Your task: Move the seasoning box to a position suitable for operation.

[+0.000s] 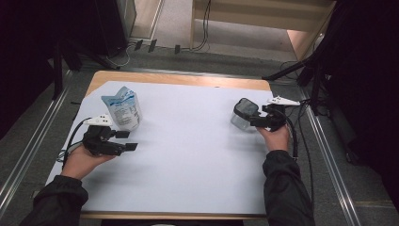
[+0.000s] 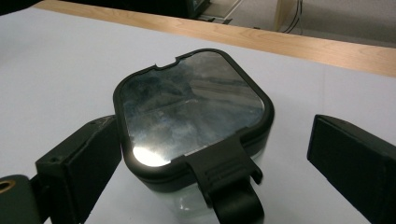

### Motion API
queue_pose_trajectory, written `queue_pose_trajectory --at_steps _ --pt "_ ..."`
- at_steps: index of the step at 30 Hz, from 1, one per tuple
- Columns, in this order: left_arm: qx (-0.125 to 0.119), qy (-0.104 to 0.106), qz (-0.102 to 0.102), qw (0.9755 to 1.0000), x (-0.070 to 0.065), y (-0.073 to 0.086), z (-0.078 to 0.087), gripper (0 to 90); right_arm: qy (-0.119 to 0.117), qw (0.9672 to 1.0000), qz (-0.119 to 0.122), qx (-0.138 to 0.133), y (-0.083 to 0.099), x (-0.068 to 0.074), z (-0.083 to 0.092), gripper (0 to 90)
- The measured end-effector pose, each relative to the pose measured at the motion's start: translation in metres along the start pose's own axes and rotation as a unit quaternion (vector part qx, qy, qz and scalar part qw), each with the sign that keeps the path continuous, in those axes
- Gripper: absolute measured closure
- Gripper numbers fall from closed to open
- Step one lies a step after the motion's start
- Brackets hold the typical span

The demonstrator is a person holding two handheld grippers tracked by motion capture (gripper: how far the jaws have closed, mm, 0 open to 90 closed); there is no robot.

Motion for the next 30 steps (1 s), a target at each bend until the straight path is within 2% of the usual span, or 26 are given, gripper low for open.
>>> queue_pose_trajectory --at_steps 8,15,19,20,24,26,30 --pt "-0.003 -0.008 0.004 1.0 0.0 0.005 0.006 34.6 -0.014 0.9997 0.01 0.016 0.002 0.005 -0.015 3.4" --pt "-0.003 -0.009 0.011 0.9999 0.001 0.009 0.011 34.5 -0.017 0.999 0.02 0.036 0.008 0.005 -0.028 3.6" --pt "-0.006 -0.01 0.011 0.9999 0.001 0.009 0.011 34.4 -0.011 0.9985 0.028 0.046 0.013 0.004 -0.035 6.1" --pt "-0.006 -0.009 0.012 0.9999 0.0 0.009 0.01 34.4 -0.014 0.9982 0.034 0.046 0.014 0.006 -0.036 9.1" --pt "-0.005 -0.007 0.011 0.9999 0.0 0.008 0.009 34.3 -0.013 0.9981 0.039 0.046 0.015 0.006 -0.035 11.0" --pt "-0.004 -0.006 0.011 0.9999 0.0 0.008 0.009 34.3 -0.005 0.9969 0.06 0.05 0.017 0.007 -0.032 15.7" --pt "-0.004 -0.006 0.009 0.9999 -0.001 0.007 0.007 34.3 0.001 0.9962 0.07 0.052 0.018 0.008 -0.032 16.4"
Point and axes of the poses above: each handheld gripper's, and its own axes: z roughly backward along the jaws, y roughly out of its underside, x roughly to its left, the point moved 10 cm from there along -z, roughly forward along the jaws, and after that the axes turned 7 degrees about -z, right-handed, at the moved point
